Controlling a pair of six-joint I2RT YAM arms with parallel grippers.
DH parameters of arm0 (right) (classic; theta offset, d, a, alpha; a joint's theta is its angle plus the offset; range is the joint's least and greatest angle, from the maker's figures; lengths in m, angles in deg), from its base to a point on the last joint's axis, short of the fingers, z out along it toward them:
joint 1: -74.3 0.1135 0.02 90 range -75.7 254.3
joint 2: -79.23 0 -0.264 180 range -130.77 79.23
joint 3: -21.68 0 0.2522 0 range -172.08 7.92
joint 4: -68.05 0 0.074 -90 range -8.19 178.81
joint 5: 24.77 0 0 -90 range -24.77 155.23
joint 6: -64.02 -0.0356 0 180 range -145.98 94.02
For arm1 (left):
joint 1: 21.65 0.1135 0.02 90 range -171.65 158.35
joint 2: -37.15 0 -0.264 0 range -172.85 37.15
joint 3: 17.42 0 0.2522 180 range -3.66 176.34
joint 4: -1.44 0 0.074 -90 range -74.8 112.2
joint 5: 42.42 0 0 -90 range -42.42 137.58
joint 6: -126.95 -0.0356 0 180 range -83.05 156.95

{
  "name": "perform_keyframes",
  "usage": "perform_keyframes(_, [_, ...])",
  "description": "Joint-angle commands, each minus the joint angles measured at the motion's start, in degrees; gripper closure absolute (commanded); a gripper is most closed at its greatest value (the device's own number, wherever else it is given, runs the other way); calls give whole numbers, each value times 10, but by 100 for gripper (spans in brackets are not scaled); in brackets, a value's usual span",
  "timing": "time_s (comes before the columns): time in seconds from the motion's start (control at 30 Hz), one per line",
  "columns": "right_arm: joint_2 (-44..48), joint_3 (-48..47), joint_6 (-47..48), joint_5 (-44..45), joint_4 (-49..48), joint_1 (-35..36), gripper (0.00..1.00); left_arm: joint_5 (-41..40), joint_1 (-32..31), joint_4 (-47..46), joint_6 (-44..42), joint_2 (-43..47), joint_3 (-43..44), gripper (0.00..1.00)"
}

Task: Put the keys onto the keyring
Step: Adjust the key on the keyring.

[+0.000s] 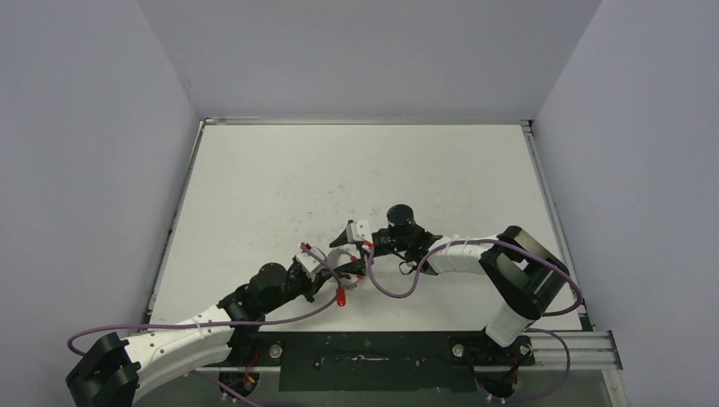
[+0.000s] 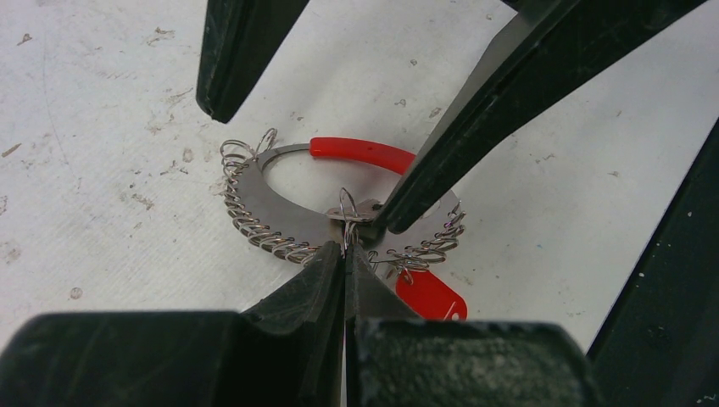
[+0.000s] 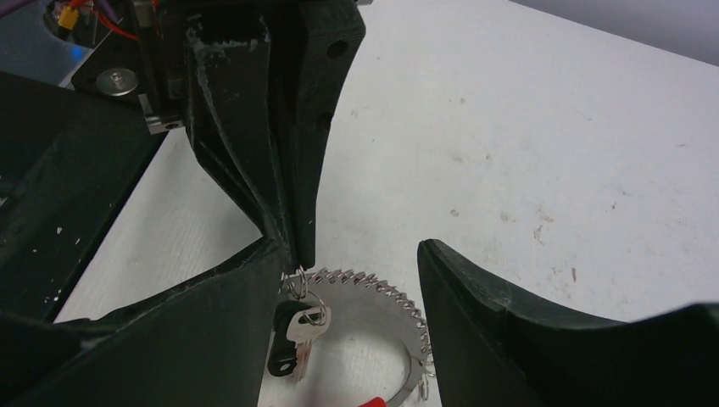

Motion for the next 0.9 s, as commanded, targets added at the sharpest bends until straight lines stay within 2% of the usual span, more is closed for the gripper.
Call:
perform_keyframes(0.0, [-4, -21, 46, -45, 39, 5, 40, 7, 1, -32, -9, 7, 3, 100])
perform_keyframes(0.17, [2, -55, 172, -34, 216, 16, 44, 6, 1, -32, -11, 7, 3, 100])
perform_keyframes(0.27, [-6, -71, 205, -25, 271, 21, 46, 7, 1, -34, -10, 4, 4, 100])
perform_keyframes(0.6, [-33, -91, 204, -22, 275, 24, 61, 8, 1, -33, -10, 5, 4, 100])
perform_keyframes(0.73, [-38, -89, 187, -24, 255, 26, 64, 8, 1, -31, -10, 6, 4, 100])
perform_keyframes(0.87, [-39, -84, 165, -20, 226, 27, 71, 8, 1, -32, -10, 7, 3, 100])
